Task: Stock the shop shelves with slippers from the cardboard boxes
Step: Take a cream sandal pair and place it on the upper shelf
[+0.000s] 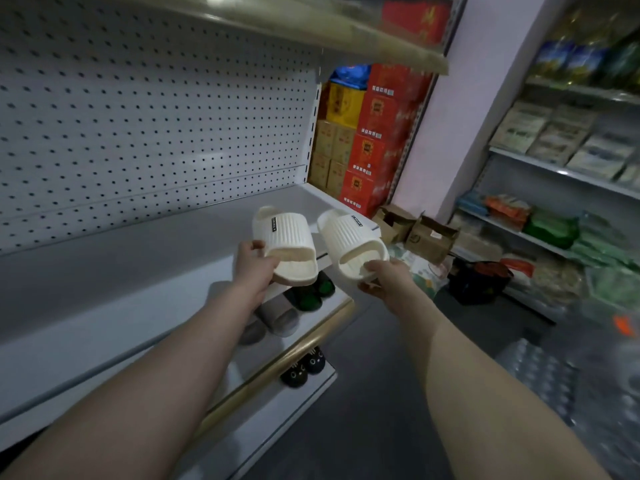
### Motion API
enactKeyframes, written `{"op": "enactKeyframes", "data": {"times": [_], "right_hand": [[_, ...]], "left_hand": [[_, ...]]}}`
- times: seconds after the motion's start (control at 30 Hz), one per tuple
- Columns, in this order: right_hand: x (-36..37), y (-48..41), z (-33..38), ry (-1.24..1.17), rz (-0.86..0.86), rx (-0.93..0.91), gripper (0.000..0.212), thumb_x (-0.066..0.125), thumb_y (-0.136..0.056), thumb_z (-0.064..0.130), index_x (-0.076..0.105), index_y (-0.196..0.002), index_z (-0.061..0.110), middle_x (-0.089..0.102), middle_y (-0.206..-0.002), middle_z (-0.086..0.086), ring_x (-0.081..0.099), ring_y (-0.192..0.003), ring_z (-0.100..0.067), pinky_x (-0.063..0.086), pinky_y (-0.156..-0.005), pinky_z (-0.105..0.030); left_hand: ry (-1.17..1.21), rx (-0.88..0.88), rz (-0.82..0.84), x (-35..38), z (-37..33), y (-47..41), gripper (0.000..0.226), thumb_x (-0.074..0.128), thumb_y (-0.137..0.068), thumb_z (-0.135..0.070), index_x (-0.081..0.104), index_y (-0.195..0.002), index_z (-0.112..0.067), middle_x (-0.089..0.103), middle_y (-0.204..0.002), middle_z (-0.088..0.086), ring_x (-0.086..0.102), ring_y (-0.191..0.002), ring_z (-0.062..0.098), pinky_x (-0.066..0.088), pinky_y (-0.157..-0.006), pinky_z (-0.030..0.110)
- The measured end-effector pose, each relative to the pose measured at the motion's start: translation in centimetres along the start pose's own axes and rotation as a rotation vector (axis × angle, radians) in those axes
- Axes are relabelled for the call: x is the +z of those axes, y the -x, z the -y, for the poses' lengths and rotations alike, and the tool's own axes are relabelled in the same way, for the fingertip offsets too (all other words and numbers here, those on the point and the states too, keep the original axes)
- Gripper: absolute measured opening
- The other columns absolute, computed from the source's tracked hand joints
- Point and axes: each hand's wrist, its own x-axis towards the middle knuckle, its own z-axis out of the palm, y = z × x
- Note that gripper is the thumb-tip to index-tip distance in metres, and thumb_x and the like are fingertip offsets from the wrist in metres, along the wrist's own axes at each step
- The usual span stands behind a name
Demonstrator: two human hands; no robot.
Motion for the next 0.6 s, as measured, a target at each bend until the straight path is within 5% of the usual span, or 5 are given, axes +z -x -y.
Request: {"op": "enactKeyframes", "data": {"times": [0.17,0.43,0.6], "right_hand": [[0.5,-6.2,1.9,0.015,0.006,-0.019,0.042,0.064,-0.089,0.001,0.050,-0.128,0.008,0.057,-0.117,-0.014,0.062,-0.093,-0.028,0.055,-0.049,-0.028],[1.3,-14.8,3.3,-0.002,-0.044,-0.069,0.060,0.063,-0.088,-0.001,0.039,-0.140,0.015,0.051,-0.126,-0.016,0.062,-0.099,-0.033,0.053,-0.044,-0.026],[2.2,-21.1,3.8,0.042,0.016,-0.073,0.055,0.064,-0.086,-0.002,0.045,-0.135,0.014,0.052,-0.128,-0.020,0.062,-0.102,-0.038,0.055,-0.047,-0.028]], "left_hand": [[0.034,-0.013,0.005,3.6,0.2,-5.4,0.043,0.056,-0.084,0.009,0.040,-0.113,-0.018,0.047,-0.114,0.006,0.053,-0.110,0.034,0.053,-0.090,0.049],[-0.044,-0.058,-0.050,7.7,1.2,-12.2,0.044,0.057,-0.085,0.005,0.040,-0.122,-0.009,0.051,-0.121,0.016,0.055,-0.103,0.033,0.049,-0.063,0.036],[-0.101,-0.067,-0.154,9.8,1.7,-15.4,0.043,0.059,-0.087,0.001,0.038,-0.122,-0.010,0.049,-0.115,0.011,0.050,-0.100,0.029,0.046,-0.078,0.040]]}}
